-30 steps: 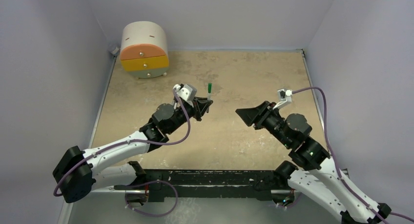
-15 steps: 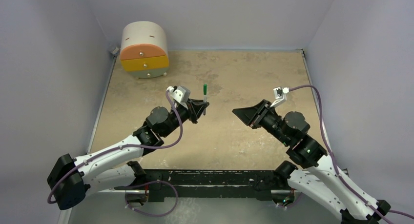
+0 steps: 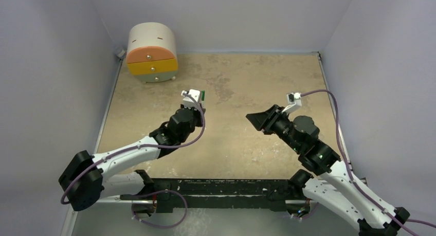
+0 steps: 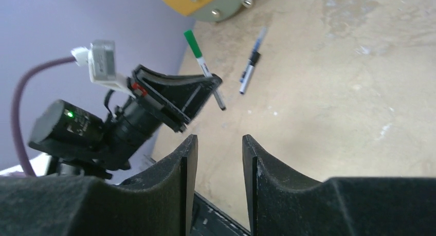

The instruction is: Insert the pens into the pen caps

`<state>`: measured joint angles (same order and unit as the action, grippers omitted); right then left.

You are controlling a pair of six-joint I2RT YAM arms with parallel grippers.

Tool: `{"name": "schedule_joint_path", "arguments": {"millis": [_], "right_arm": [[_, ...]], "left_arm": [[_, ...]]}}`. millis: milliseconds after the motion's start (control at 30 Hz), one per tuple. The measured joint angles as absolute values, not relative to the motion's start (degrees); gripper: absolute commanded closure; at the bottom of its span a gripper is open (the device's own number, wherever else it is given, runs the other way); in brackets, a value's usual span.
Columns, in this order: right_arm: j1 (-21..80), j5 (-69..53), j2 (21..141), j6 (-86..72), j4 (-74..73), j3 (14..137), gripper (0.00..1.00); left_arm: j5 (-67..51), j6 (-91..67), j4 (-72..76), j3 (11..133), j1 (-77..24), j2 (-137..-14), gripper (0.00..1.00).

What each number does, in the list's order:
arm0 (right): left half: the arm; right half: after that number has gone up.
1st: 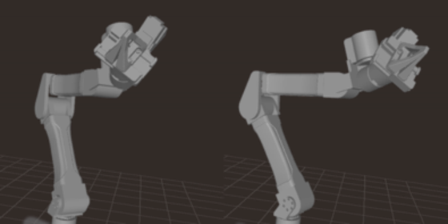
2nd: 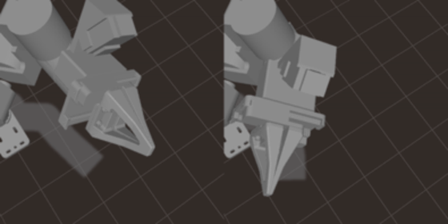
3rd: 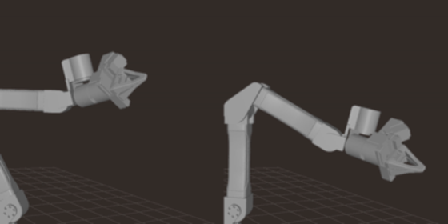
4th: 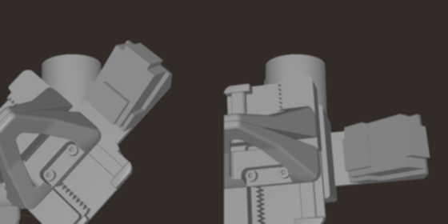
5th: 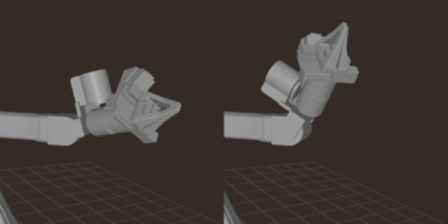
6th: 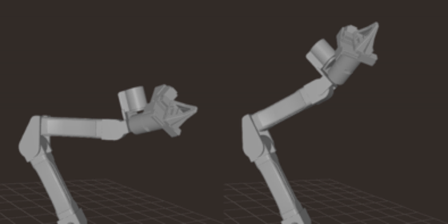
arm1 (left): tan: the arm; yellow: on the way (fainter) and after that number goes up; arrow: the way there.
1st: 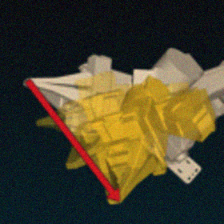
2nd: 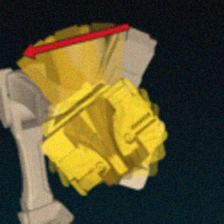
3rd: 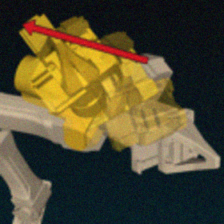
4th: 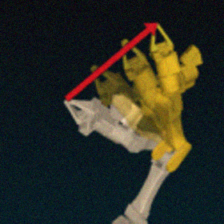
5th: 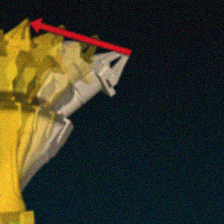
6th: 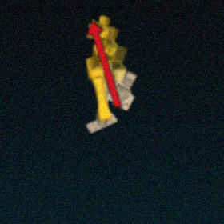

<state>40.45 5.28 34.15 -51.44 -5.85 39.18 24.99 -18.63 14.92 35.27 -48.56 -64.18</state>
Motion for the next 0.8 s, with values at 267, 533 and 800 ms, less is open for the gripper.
{"name": "schedule_joint_path", "arguments": {"millis": [267, 533, 800], "right_arm": [[40.45, 6.50, 36.58, -48.27, -7.62, 35.68, 0.62], [40.45, 6.98, 33.23, -47.66, -8.27, 30.74, 0.67], [40.45, 7.20, 28.58, -49.01, -11.40, 25.08, 0.73]], "left_arm": [[27.79, -17.91, 5.76, 42.59, -44.21, -76.82, 1.00], [24.69, -15.86, 3.42, 47.29, -38.59, -89.45, 1.00], [25.98, -13.69, -0.45, 55.18, -34.50, -98.02, 1.00]]}}
